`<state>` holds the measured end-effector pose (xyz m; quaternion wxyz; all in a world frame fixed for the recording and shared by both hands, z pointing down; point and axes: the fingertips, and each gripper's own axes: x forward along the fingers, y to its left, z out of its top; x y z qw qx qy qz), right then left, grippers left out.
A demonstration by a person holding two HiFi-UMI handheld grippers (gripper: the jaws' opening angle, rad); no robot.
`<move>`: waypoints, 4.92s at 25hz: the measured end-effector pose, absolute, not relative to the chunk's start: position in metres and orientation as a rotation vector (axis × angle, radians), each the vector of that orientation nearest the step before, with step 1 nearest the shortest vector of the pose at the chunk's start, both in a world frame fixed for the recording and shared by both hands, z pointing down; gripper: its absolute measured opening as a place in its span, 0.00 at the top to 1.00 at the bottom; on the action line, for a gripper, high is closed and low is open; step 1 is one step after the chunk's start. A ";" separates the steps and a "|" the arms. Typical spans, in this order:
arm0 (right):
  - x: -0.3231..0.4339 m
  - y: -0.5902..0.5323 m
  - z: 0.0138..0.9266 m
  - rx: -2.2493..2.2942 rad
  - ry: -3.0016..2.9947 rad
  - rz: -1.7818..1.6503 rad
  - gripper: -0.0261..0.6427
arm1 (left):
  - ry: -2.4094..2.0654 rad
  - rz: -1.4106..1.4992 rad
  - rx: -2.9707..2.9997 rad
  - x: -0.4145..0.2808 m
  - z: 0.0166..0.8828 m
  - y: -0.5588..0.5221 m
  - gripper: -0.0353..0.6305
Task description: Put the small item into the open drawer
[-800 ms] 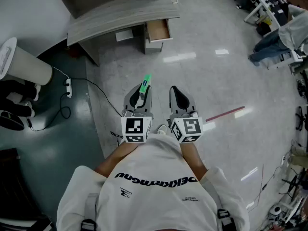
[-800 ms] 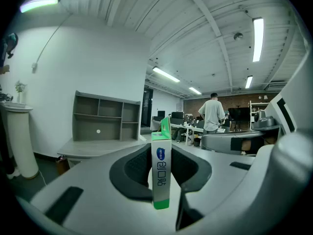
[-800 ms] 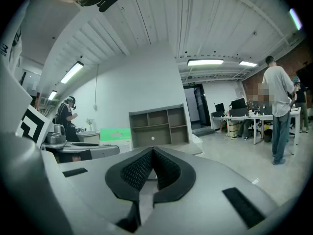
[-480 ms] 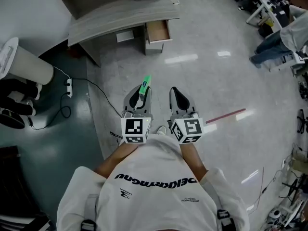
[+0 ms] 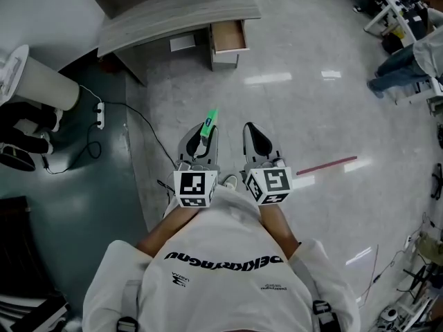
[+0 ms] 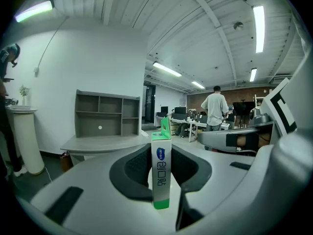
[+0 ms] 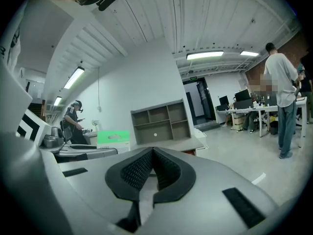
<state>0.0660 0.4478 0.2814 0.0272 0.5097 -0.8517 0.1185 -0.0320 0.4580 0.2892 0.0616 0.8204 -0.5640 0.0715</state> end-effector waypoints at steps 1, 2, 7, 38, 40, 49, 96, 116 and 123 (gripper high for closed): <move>0.067 0.447 0.283 1.572 -2.632 0.374 0.91 | -1.711 0.219 2.471 -0.032 0.291 0.457 0.80; 0.069 0.444 0.284 1.572 -2.634 0.379 0.91 | -1.715 0.223 2.466 -0.031 0.293 0.455 0.80; 0.075 0.420 0.290 1.552 -2.625 0.408 0.91 | -1.709 0.239 2.456 -0.021 0.299 0.433 0.80; 0.016 0.053 0.290 1.646 -2.482 0.414 0.91 | -1.495 0.219 2.506 -0.071 0.302 0.054 0.80; 0.012 0.040 0.291 1.651 -2.475 0.420 0.91 | -1.484 0.226 2.504 -0.073 0.306 0.040 0.80; 0.020 0.006 0.319 1.646 -2.405 0.499 0.91 | -1.427 0.278 2.451 -0.065 0.334 0.004 0.80; 0.087 -0.116 0.578 1.392 -2.270 0.847 0.91 | -1.436 0.584 2.103 0.006 0.629 -0.150 0.80; 0.095 -0.097 0.620 1.369 -2.240 0.909 0.91 | -1.456 0.612 1.971 0.011 0.709 -0.190 0.80; 0.092 -0.093 0.624 1.346 -2.246 0.917 0.91 | -1.449 0.629 1.926 0.010 0.732 -0.202 0.80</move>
